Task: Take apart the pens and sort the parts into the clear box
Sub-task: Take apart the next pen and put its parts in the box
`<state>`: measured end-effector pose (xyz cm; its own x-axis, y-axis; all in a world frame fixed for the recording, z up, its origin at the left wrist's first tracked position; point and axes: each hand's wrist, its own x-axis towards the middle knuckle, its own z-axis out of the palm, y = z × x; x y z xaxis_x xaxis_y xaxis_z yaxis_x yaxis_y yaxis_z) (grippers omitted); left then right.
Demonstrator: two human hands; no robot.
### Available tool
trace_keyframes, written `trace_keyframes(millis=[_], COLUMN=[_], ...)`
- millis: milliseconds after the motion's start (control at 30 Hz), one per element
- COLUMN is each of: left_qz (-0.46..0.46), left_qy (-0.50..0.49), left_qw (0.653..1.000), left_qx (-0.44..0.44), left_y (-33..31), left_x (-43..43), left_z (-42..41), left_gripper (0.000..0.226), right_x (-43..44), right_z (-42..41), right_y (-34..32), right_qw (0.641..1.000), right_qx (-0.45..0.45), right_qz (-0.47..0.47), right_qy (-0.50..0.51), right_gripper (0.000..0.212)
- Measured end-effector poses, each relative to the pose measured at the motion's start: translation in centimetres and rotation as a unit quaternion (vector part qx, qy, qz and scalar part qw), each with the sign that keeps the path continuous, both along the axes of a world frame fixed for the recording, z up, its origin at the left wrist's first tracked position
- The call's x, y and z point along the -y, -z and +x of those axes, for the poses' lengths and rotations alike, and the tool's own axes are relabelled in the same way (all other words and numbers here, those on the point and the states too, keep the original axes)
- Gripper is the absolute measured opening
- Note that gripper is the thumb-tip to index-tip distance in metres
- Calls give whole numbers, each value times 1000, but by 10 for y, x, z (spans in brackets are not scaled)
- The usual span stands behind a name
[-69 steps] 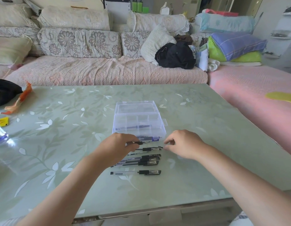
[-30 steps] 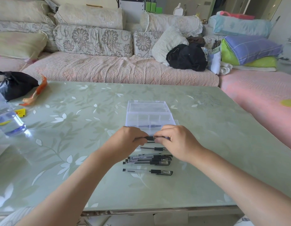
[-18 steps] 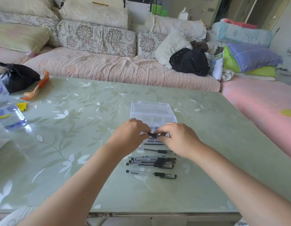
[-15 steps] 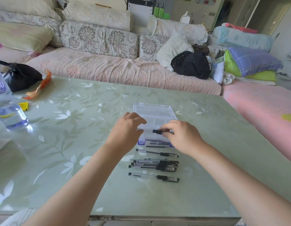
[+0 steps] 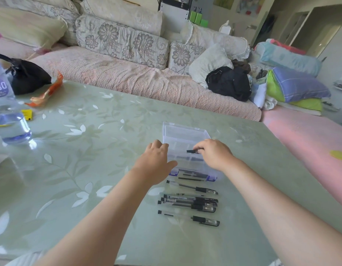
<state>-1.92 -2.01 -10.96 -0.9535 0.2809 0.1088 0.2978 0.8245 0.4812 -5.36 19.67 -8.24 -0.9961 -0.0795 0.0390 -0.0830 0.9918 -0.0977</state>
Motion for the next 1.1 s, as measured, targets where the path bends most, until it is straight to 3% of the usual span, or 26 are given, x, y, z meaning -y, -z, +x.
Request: trace_keyframes(millis=[133,300,533,633,767,967,1100], left_qz=[1,-10,-20,12,55,-28,-54], left_qy=[3,8,21,54,106,133,130], left_qw=[1000,1000,997,993,990,991,989], left_qx=[0,-4,-72,-100,-70,7,31], left_y=[1,1,-1,-8,-15,-8,-6], left_x=[-1,0,1,0,-9,-18,-18], left_z=[-3,-3,6,12,29,46,50], left_gripper=[55,54,51,32,12,25,35], right_x=[1,1,2,9,15,7,5], right_z=[-1,3,24,45,74,105,116], right_y=[3,3,-8,-20,-32,-21,-4], right_qw=[997,996,997,993,990,994,994], right_qx=[79,81,4,-4,33,97,73], right_qz=[-26,-34,-50,-90,-120,28,72], right_qy=[0,-5,-55,-73,-68,-40,-39], right_gripper=[54,58,48,40,26,28,29])
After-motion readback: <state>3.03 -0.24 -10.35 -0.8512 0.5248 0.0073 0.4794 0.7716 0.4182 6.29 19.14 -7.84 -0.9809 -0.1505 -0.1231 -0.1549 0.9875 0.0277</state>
